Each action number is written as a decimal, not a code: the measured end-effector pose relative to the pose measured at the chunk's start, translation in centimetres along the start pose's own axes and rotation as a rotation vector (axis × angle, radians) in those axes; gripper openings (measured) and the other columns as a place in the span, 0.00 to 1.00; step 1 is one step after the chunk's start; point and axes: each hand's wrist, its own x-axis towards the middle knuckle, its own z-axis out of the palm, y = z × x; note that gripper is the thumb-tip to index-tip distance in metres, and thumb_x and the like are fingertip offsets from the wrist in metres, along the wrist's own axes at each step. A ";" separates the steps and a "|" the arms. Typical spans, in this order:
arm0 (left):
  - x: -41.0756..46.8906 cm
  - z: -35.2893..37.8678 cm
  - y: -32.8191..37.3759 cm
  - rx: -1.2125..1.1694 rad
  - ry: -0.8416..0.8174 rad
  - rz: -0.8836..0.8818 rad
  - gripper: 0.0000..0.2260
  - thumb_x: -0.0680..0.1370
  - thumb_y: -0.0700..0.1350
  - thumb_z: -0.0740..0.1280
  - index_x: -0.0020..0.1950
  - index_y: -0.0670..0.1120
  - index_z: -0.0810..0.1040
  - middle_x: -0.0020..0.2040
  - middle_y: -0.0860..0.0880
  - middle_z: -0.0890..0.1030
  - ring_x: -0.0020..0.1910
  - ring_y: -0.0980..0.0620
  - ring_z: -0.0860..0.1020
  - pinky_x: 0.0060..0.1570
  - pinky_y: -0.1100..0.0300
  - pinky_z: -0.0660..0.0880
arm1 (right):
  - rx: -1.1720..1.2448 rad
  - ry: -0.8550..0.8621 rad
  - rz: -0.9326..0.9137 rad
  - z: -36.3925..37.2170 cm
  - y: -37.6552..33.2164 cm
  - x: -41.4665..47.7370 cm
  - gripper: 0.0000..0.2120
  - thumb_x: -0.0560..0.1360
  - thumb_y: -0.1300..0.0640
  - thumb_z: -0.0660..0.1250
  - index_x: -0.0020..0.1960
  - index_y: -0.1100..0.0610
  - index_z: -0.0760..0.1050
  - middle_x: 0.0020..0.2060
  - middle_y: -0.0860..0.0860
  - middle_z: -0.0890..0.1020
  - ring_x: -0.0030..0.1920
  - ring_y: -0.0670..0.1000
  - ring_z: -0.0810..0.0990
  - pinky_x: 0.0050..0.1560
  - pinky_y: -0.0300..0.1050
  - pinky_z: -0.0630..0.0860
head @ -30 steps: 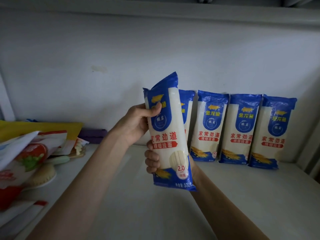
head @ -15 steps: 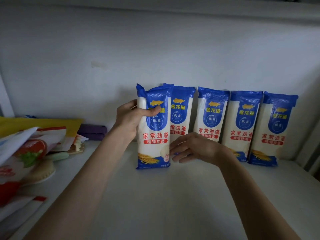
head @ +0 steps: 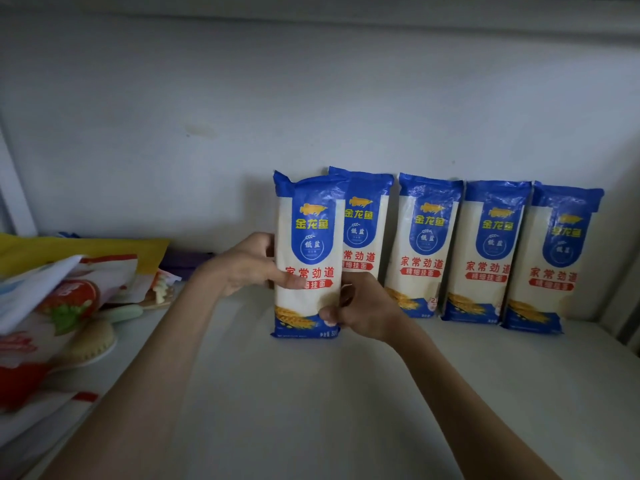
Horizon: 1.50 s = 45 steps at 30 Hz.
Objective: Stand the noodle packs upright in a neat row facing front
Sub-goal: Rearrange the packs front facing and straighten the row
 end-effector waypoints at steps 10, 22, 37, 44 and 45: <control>1.0 -0.7 -1.7 -0.079 0.378 0.075 0.20 0.68 0.32 0.77 0.57 0.43 0.79 0.49 0.49 0.84 0.46 0.54 0.83 0.44 0.56 0.81 | -0.030 0.110 0.118 4.4 -0.6 0.6 0.21 0.74 0.57 0.72 0.65 0.57 0.72 0.57 0.52 0.80 0.54 0.49 0.79 0.52 0.40 0.77; 2.4 -0.9 -3.7 0.103 0.273 0.069 0.25 0.66 0.38 0.80 0.60 0.48 0.77 0.53 0.52 0.85 0.51 0.54 0.83 0.54 0.53 0.79 | -0.338 0.047 0.082 6.3 -1.3 0.1 0.24 0.78 0.57 0.66 0.72 0.56 0.65 0.69 0.51 0.66 0.69 0.52 0.68 0.70 0.43 0.65; 3.2 2.6 -4.9 0.190 0.578 0.000 0.26 0.63 0.34 0.80 0.58 0.46 0.78 0.55 0.46 0.83 0.52 0.47 0.81 0.44 0.55 0.79 | -0.136 0.455 0.279 2.7 -0.4 1.2 0.13 0.77 0.62 0.64 0.61 0.60 0.75 0.59 0.54 0.79 0.59 0.54 0.78 0.58 0.48 0.78; 3.7 1.2 -4.9 0.231 0.442 -0.108 0.30 0.61 0.37 0.82 0.60 0.45 0.76 0.57 0.48 0.83 0.56 0.47 0.80 0.55 0.53 0.78 | -0.148 0.952 0.644 -2.3 2.4 0.6 0.38 0.66 0.55 0.76 0.67 0.62 0.57 0.65 0.62 0.64 0.67 0.64 0.65 0.67 0.57 0.67; 3.8 1.0 -4.8 0.239 0.403 -0.138 0.29 0.61 0.39 0.82 0.60 0.45 0.77 0.57 0.49 0.83 0.55 0.47 0.81 0.56 0.51 0.78 | -0.095 0.915 0.660 -2.6 2.9 0.6 0.40 0.66 0.53 0.76 0.68 0.62 0.56 0.66 0.63 0.64 0.68 0.64 0.64 0.68 0.58 0.66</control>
